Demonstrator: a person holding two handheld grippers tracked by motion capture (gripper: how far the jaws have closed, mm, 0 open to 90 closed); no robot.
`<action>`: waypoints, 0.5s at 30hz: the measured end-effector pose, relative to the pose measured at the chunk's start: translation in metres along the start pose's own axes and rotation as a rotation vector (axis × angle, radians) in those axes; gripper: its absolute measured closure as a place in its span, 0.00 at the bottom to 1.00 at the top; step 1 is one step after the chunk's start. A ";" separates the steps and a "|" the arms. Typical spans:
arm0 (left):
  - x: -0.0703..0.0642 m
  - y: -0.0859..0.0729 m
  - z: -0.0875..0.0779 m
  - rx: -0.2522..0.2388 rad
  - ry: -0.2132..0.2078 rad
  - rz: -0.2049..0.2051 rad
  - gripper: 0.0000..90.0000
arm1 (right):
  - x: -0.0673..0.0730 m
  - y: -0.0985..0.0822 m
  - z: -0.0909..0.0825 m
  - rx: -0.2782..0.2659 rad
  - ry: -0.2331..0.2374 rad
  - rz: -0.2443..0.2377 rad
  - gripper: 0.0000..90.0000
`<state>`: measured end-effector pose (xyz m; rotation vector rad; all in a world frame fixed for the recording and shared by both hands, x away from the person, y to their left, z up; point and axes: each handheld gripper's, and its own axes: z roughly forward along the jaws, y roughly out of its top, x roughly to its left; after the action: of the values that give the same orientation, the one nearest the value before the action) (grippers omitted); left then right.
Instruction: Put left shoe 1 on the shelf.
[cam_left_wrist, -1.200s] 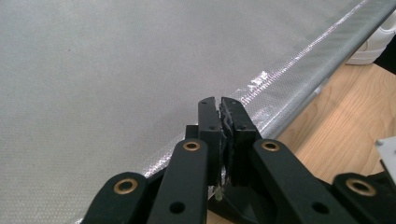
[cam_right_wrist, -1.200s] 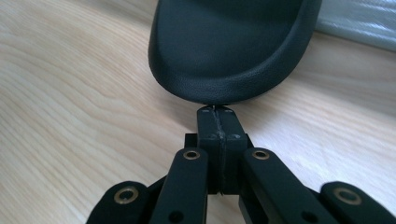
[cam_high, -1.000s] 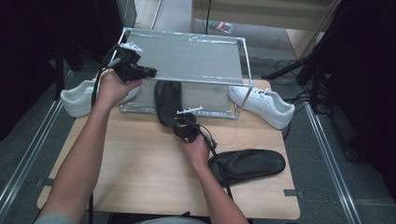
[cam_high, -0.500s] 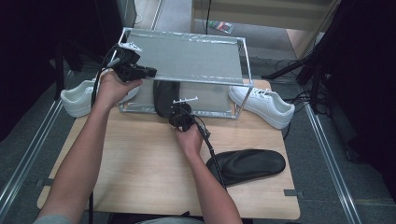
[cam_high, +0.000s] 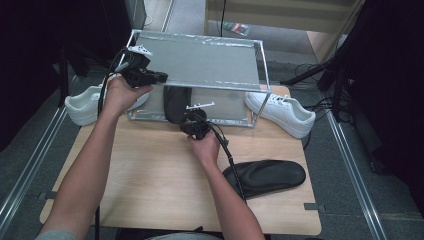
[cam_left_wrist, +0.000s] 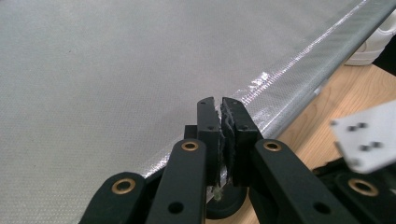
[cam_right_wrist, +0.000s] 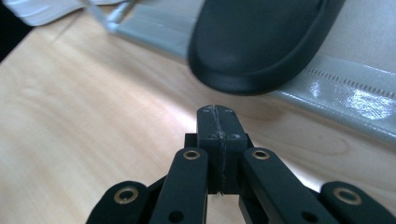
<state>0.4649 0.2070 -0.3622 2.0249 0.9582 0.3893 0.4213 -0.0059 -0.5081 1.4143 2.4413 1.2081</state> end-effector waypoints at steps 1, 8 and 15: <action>0.000 0.000 0.000 -0.002 0.005 0.001 0.96 | 0.001 -0.001 -0.005 -0.007 0.009 -0.009 1.00; -0.009 0.005 -0.006 -0.011 -0.026 0.005 0.90 | 0.002 -0.019 -0.036 -0.080 0.110 0.013 0.96; -0.026 0.011 -0.016 0.010 -0.115 0.000 0.64 | 0.001 -0.033 -0.070 -0.141 0.159 -0.077 0.71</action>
<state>0.4437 0.1931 -0.3422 2.0336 0.8908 0.2651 0.3680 -0.0557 -0.4818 1.2201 2.4270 1.4953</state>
